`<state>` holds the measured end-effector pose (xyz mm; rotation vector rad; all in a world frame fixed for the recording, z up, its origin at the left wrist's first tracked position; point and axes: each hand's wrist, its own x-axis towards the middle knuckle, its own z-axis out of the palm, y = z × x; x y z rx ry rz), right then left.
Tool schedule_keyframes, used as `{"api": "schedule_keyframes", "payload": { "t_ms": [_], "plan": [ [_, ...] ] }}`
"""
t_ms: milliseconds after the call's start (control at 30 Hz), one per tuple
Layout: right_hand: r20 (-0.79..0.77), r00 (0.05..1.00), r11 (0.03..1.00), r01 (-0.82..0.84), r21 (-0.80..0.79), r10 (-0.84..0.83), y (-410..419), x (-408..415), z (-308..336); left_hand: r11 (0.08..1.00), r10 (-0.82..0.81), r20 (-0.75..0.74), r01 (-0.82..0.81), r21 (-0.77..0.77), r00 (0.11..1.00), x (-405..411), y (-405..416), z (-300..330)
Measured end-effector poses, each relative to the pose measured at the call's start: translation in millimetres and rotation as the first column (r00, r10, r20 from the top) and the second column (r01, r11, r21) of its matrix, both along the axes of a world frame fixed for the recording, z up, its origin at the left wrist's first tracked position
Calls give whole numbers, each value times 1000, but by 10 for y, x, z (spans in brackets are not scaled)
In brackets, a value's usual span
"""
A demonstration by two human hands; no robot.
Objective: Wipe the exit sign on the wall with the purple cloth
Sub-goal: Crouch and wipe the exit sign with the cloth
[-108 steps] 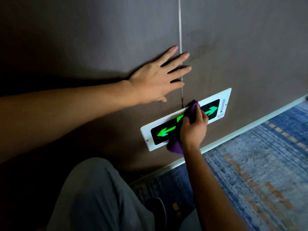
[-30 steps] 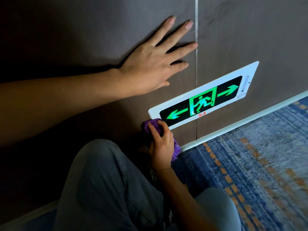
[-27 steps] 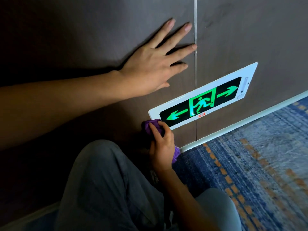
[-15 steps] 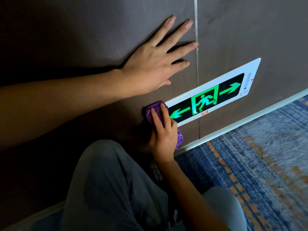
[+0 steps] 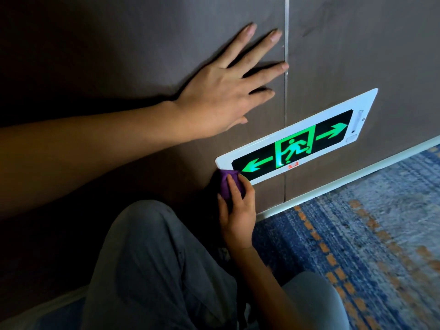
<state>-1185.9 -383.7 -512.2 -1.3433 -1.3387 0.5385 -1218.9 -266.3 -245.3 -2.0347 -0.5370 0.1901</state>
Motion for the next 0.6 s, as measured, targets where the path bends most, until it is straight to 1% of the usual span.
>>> {"api": "schedule_keyframes", "payload": {
  "t_ms": [100, 200, 267, 367, 467, 600],
  "plan": [
    [-109, 994, 995, 21, 93, -11, 31, -22, 294, 1000, 7, -8, -7, 5, 1000, 3, -12, 5],
    [-112, 993, 985, 63, 162, -45, 125, -78, 471, 1000, 14, -13, -14, 0, 1000, 11, -29, 15],
    [-110, 991, 980, 95, 173, -76, 181, -136, 453, 1000, 28, -18, -28, -7, 999, 16, -38, 22],
    [-128, 987, 984, 117, 136, -100, 242, -218, 271, 999, 47, -28, -47, -2, 999, 26, -41, 19],
    [-178, 978, 991, 119, 58, -107, 243, -237, 79, 999, 39, -22, -39, 7, 999, 28, -46, 22],
    [-182, 978, 994, 103, -29, -106, 204, -218, -109, 1000, 21, -18, -20, 23, 1000, 17, -46, 8]
  ]
}}
